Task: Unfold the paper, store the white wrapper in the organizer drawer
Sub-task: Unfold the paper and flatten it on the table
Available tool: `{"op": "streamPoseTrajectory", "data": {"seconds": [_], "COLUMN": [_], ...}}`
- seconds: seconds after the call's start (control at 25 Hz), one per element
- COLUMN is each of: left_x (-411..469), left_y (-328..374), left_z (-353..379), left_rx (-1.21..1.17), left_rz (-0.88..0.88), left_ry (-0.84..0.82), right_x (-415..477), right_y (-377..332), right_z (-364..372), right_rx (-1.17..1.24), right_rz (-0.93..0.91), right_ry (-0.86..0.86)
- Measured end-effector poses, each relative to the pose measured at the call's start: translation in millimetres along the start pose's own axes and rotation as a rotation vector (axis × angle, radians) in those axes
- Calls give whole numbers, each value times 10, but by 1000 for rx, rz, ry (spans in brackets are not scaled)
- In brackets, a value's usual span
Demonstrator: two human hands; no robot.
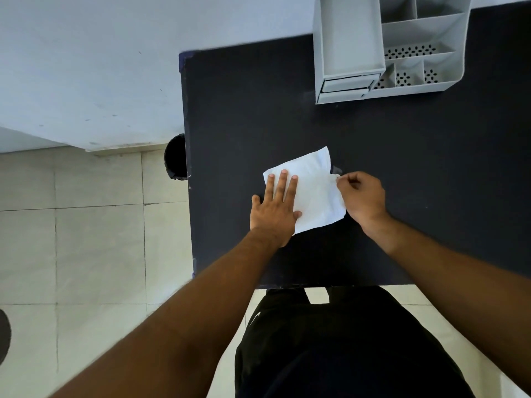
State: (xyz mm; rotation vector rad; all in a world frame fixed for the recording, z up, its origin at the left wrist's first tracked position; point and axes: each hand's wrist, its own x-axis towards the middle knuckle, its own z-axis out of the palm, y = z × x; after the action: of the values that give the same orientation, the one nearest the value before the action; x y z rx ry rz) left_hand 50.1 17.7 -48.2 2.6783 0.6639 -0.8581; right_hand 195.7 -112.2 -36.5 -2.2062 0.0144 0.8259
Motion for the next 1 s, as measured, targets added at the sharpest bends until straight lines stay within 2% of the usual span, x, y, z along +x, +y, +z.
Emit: {"op": "streamPoseTrajectory", "data": {"seconds": [0.12,0.24,0.36,0.48,0.6,0.84,1.0], "left_x": [47,94,91,93,167,161,124], "left_y": [-21,17,220,528,678,568,431], "left_z": [-179,-472,-615,-642,-589,-527,-496], "left_rx": [87,55,-260,-758,-981,-1040,-1085], "left_rz": [-10,-39,-23,-143,-300,-458,-347], "left_ry": [-23,67,248,112,56,175,76], "right_x": [-26,-93,-132,-162,-187,-109,-90], "right_y": [27,58,87,114,109,206,229], "right_z": [-135,-238,-271,-291,-296,-346,-424], "right_rx": [361,477,550,556,528,374,284], "right_rz": [273,363,384,365,339,391,364], "right_ry": [-121,-237,-318,-384,-428,-217,-177]}}
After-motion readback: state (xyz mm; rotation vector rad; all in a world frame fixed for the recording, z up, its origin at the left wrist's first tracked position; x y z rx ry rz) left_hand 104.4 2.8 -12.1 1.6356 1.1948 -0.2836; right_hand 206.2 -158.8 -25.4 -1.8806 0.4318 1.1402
